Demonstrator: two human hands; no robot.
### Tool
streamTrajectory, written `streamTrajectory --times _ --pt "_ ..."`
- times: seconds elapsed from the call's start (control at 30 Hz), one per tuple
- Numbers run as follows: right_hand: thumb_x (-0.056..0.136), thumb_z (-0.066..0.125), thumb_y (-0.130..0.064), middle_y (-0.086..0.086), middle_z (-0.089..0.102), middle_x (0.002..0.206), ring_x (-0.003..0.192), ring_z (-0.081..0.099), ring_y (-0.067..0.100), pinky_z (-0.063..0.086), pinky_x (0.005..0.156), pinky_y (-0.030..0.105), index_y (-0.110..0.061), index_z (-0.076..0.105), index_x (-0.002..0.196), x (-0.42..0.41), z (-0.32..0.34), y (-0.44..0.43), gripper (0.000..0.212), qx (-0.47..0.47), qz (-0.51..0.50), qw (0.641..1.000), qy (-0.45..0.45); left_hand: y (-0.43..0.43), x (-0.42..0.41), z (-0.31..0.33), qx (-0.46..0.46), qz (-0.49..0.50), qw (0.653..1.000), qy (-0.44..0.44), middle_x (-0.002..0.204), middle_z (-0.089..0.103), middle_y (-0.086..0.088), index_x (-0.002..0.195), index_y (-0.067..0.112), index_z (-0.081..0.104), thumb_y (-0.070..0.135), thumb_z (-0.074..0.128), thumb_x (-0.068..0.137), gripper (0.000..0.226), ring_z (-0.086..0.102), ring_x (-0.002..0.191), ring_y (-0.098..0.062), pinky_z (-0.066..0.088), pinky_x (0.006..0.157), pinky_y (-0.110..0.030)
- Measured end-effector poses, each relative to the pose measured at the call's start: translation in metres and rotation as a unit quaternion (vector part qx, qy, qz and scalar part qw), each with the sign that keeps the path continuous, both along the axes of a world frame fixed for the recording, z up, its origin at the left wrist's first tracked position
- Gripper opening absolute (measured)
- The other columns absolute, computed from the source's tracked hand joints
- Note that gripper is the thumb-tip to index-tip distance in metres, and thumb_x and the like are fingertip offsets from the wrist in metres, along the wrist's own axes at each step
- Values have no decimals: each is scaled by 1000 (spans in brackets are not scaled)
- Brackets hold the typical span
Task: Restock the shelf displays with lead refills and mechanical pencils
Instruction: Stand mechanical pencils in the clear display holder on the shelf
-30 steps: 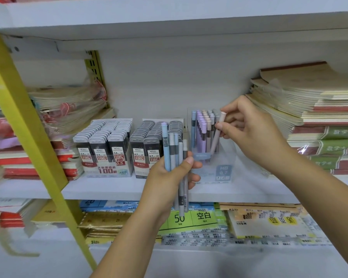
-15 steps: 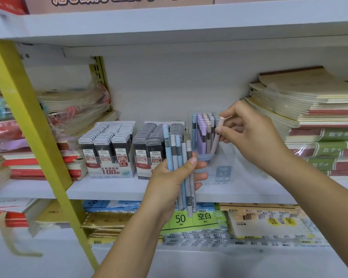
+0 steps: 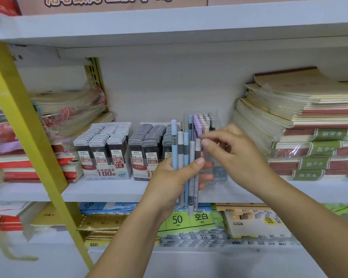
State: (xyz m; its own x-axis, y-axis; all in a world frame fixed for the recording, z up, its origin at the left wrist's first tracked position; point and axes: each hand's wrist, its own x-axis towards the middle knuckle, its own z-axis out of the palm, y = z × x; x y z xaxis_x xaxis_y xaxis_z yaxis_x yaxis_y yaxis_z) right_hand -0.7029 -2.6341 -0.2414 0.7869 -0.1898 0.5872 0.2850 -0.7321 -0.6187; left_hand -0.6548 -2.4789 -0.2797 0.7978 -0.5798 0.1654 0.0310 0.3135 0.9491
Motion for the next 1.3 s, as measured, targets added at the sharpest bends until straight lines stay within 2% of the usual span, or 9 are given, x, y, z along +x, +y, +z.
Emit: streamTrajectory --times 0.13,0.3,0.43,0.6,0.73,0.9,1.1,1.23,1.3 --pt "86 68 -16 5 65 93 76 61 4 48 68 13 -12 73 84 -8 -2 3 7 184 120 974 60 -3 0 -2 3 -21 1000 -12 102 79 -8 111 18 70 30 72 78 35 77 90 -25 62 70 -30" --pt "95 58 -18 -2 71 75 63 64 7 52 58 20 -19 66 86 -6 18 -14 12 256 85 961 -65 -1 5 -6 -1 -9 1000 8 101 78 -12 113 10 67 33 71 80 40 77 88 -28 61 67 -32" --pt "97 56 -20 -2 71 84 74 70 12 57 62 23 -28 60 98 -5 39 -34 8 164 25 967 -193 2 12 -11 22 45 999 -7 82 76 -7 110 10 67 32 68 89 30 61 55 -15 54 56 -26" --pt "95 59 -16 5 69 89 84 68 21 54 78 44 -36 50 99 15 33 -36 22 35 -3 992 -124 -2 15 -12 21 60 998 -9 73 69 -3 113 9 67 27 64 96 25 50 51 -12 49 52 -25" --pt "93 61 -17 0 70 86 82 68 18 53 80 43 -26 52 102 26 18 -36 15 -16 -15 996 -86 -3 16 -13 24 67 997 -12 73 70 -2 112 10 67 26 63 96 23 50 51 -12 49 52 -25" --pt "93 61 -19 -2 70 82 78 68 16 54 76 37 -30 49 98 32 14 -39 17 -42 -6 997 -62 -2 17 -13 24 66 997 -17 74 71 -2 112 12 68 26 63 96 22 51 51 -12 49 52 -24" --pt "90 66 -23 -12 65 77 74 59 0 40 64 10 -32 51 100 37 10 -45 20 -73 -37 996 -43 -2 17 -13 28 59 997 -29 77 72 -1 109 15 68 21 63 97 14 54 54 -11 51 55 -24" --pt "86 71 -20 -2 54 89 92 48 16 37 74 26 -18 67 106 42 9 -44 21 -161 -100 981 -42 0 15 -12 32 46 998 -34 82 75 -3 102 13 67 19 64 95 10 57 55 -11 52 56 -24" --pt "89 68 -21 2 49 99 96 48 17 36 77 22 -18 67 114 37 9 -40 25 -147 -117 982 -29 2 13 -10 37 36 998 -31 87 77 -5 102 12 66 23 68 91 16 62 58 -12 54 58 -24"
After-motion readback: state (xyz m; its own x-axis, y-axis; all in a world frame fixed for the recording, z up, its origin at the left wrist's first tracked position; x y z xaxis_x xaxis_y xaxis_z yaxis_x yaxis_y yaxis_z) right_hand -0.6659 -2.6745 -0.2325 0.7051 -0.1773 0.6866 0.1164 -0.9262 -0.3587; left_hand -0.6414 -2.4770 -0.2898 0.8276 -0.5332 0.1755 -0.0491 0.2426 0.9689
